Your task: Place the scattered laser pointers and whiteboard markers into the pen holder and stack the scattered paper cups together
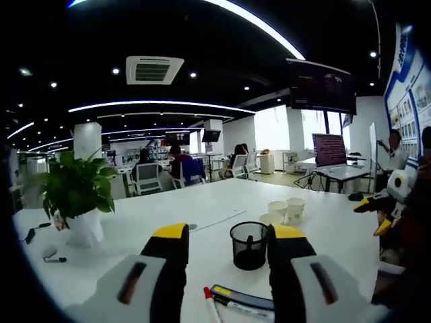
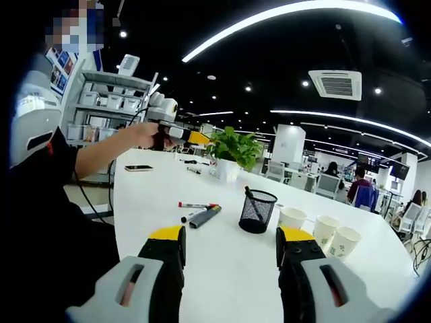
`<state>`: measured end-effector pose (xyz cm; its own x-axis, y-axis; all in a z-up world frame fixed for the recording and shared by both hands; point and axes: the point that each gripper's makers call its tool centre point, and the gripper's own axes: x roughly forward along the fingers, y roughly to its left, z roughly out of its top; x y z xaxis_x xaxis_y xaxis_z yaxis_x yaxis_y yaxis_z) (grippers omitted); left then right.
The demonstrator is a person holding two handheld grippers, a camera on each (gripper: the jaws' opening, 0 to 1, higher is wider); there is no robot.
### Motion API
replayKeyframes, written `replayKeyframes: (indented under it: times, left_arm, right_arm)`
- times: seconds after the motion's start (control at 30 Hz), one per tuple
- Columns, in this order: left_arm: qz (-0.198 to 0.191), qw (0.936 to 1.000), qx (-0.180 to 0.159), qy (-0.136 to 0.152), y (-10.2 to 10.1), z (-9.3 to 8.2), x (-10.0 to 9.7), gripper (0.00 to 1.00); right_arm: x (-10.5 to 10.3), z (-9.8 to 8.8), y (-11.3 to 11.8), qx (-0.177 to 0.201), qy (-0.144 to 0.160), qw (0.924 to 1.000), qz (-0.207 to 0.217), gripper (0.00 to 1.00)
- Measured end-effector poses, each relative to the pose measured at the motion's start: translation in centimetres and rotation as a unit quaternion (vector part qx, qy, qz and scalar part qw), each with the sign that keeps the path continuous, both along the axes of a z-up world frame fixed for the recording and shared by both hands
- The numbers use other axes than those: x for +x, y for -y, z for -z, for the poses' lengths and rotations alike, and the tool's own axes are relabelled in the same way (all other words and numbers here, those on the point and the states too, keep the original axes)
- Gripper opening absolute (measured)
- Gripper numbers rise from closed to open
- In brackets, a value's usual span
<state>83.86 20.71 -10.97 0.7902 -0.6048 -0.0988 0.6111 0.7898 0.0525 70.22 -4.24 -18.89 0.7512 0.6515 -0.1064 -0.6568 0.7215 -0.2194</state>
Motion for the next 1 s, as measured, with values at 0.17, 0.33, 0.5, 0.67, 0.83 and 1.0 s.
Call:
replayKeyframes:
  times: [0.17,0.33,0.5,0.67,0.83,1.0]
  left_arm:
    - [-0.001,1.0,0.0,0.01,-1.1,0.5,-0.3,0.42]
    - [-0.008,1.0,0.002,0.005,-2.3,1.5,-0.7,0.44]
    - [-0.011,0.9996,0.024,0.006,-3.2,2.2,-1.0,0.38]
    - [-0.016,0.9988,0.045,0.008,-3.6,2.5,-0.9,0.38]
    - [-0.011,0.999,0.041,-0.01,-3.8,2.8,-0.9,0.29]
    - [-0.014,0.9982,0.05,-0.029,-4.1,3.2,-0.2,0.29]
  right_arm:
    - [0.0,-0.1,0.0,0.001,0.001,1.0,0.0,0.56]
    - [0.0,-0.1,0.1,-0.001,0.002,1.0,0.002,0.56]
    - [0.0,-0.1,0.3,-0.002,0.003,1.0,0.005,0.56]
    - [0.0,-0.2,0.7,-0.004,0.002,0.9999,0.01,0.56]
    - [0.0,-0.5,1.3,-0.001,0.007,0.9998,0.016,0.56]
    - [0.0,0.0,1.2,-0.007,0.001,0.9999,0.015,0.56]
